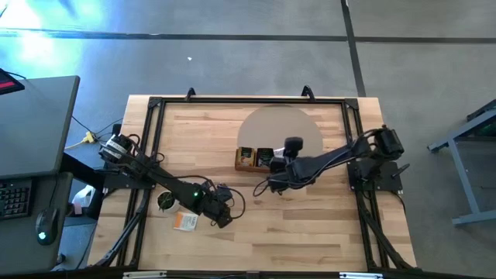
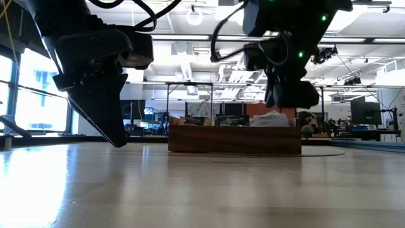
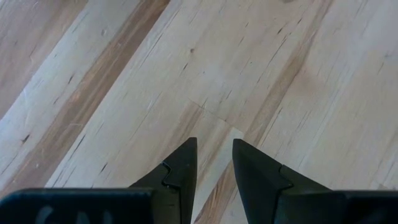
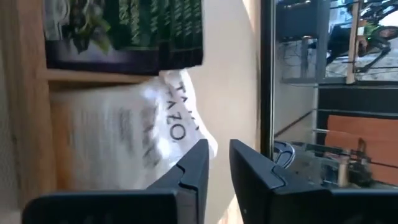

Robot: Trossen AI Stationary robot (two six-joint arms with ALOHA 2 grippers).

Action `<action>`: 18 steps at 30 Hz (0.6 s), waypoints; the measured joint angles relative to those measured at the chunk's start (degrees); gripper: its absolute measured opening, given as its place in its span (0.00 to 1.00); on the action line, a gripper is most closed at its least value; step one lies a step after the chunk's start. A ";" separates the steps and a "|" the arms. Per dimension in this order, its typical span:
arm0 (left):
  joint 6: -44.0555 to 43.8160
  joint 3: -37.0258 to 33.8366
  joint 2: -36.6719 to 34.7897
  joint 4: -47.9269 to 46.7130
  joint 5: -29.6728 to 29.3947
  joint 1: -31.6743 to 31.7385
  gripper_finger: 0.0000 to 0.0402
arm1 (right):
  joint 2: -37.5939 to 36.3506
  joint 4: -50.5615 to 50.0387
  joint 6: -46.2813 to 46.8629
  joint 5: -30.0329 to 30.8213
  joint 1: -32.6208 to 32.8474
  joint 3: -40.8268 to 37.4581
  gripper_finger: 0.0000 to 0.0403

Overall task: Pick & Place Tea
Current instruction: Put the white tea bag into the right section of the wooden organizer

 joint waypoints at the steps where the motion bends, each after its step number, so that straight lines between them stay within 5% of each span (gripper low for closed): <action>1: -0.11 0.00 0.00 0.00 0.00 0.00 0.25 | -0.74 0.22 0.26 -0.33 0.00 0.00 0.16; 8: -0.21 0.00 0.02 0.14 0.00 0.00 0.25 | -4.71 7.43 3.73 -15.95 -0.04 0.00 0.15; 14: 0.13 -0.02 0.02 0.38 0.00 0.00 0.25 | -4.38 8.42 5.18 -17.57 -0.07 -0.91 0.02; 18: 3.41 -0.02 0.03 0.27 1.64 0.00 0.25 | -4.39 11.55 8.06 -17.87 0.44 -1.49 0.03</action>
